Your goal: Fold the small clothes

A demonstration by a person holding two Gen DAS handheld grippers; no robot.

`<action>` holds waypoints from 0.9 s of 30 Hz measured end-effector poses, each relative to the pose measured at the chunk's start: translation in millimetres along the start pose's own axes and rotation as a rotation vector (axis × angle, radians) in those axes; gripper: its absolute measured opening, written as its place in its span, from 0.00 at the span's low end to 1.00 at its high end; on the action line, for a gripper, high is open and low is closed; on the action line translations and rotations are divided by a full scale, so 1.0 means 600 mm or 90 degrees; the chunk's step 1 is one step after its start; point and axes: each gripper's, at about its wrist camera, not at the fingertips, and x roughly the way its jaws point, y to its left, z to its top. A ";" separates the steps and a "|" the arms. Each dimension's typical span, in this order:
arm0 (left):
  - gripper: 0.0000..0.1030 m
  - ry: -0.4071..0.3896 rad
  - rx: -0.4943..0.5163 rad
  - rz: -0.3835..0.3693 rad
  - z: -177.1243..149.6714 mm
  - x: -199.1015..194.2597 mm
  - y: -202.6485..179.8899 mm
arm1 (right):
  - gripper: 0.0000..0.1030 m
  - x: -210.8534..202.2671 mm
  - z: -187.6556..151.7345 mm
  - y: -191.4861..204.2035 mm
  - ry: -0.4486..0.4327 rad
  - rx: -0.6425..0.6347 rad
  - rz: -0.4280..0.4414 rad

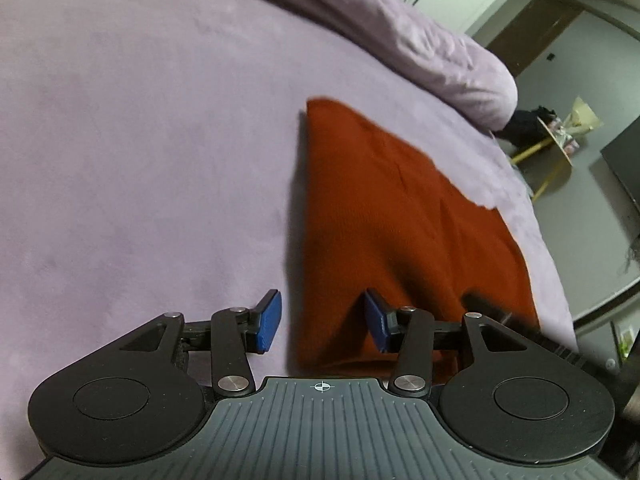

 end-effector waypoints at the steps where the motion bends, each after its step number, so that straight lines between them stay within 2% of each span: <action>1: 0.49 0.000 0.001 -0.005 0.000 0.003 -0.003 | 0.30 -0.003 0.011 -0.015 -0.014 0.042 -0.002; 2: 0.49 -0.001 0.003 -0.005 -0.001 0.002 -0.004 | 0.48 -0.002 0.019 -0.031 -0.022 0.081 -0.003; 3: 0.49 -0.002 0.005 -0.003 -0.003 0.002 -0.006 | 0.53 0.002 0.029 -0.049 -0.023 0.122 -0.003; 8: 0.49 0.007 0.013 -0.008 -0.005 0.014 -0.011 | 0.58 0.067 0.058 -0.107 0.036 0.266 0.060; 10: 0.49 0.007 0.025 -0.004 -0.008 0.012 -0.015 | 0.58 0.088 0.066 -0.102 0.046 0.294 0.106; 11: 0.49 0.006 0.031 -0.002 -0.007 0.015 -0.018 | 0.58 0.095 0.071 -0.093 0.048 0.292 0.105; 14: 0.49 0.010 0.052 0.001 -0.011 0.021 -0.026 | 0.57 0.110 0.087 -0.046 0.039 0.206 0.071; 16: 0.50 0.012 0.062 0.003 -0.014 0.022 -0.029 | 0.43 0.118 0.092 -0.007 0.032 0.130 0.036; 17: 0.50 0.012 0.063 0.005 -0.016 0.021 -0.030 | 0.27 0.122 0.092 0.011 0.031 0.089 0.013; 18: 0.50 0.013 0.063 0.005 -0.017 0.018 -0.031 | 0.16 0.125 0.091 0.029 0.030 0.048 -0.008; 20: 0.50 0.009 0.060 0.006 -0.022 0.009 -0.032 | 0.11 0.133 0.095 0.059 0.023 -0.035 -0.041; 23: 0.50 -0.005 0.062 -0.002 -0.032 -0.013 -0.041 | 0.09 0.119 0.091 0.092 0.001 -0.151 -0.092; 25: 0.51 -0.010 0.082 -0.008 -0.038 -0.021 -0.053 | 0.09 0.089 0.096 0.093 -0.038 -0.175 -0.102; 27: 0.51 -0.001 0.098 -0.017 -0.043 -0.017 -0.064 | 0.08 0.052 0.106 0.075 -0.078 -0.156 -0.110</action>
